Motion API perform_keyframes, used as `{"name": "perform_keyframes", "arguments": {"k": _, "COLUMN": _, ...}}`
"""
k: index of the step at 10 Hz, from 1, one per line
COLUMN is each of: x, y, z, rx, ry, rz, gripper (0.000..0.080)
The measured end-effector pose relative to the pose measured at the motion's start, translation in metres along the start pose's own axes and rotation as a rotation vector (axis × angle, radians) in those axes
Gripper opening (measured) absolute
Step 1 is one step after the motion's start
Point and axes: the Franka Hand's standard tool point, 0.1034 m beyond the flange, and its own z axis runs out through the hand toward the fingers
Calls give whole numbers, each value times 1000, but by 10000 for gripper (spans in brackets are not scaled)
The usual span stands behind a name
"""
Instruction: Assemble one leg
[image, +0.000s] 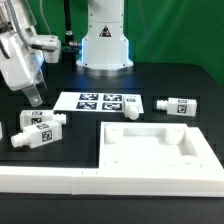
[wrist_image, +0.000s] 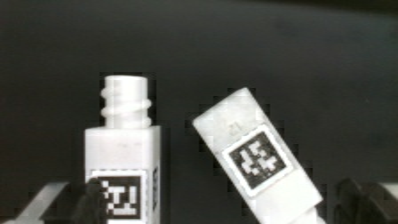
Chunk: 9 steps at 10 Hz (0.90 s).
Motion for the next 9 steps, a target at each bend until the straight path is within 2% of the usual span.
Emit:
{"name": "perform_keyframes", "arguments": {"k": 3, "x": 7, "y": 15, "z": -1, "rx": -41, "ry": -181, "rz": 10, "gripper": 649}}
{"name": "perform_keyframes", "arguments": {"k": 4, "x": 13, "y": 22, "z": -1, "rx": -30, "ry": -262, "rz": 60, "gripper": 649}}
{"name": "perform_keyframes", "arguments": {"k": 6, "x": 38, "y": 53, "z": 5, "rx": -46, "ry": -393, "rz": 69, "gripper": 649}}
{"name": "perform_keyframes", "arguments": {"k": 7, "x": 57, "y": 66, "z": 8, "rx": -46, "ry": -460, "rz": 99, "gripper": 649}}
{"name": "perform_keyframes", "arguments": {"k": 8, "x": 62, "y": 69, "z": 11, "rx": -39, "ry": -466, "rz": 121, "gripper": 649}}
{"name": "perform_keyframes", "arguments": {"k": 9, "x": 60, "y": 67, "z": 11, "rx": -40, "ry": -462, "rz": 112, "gripper": 649}}
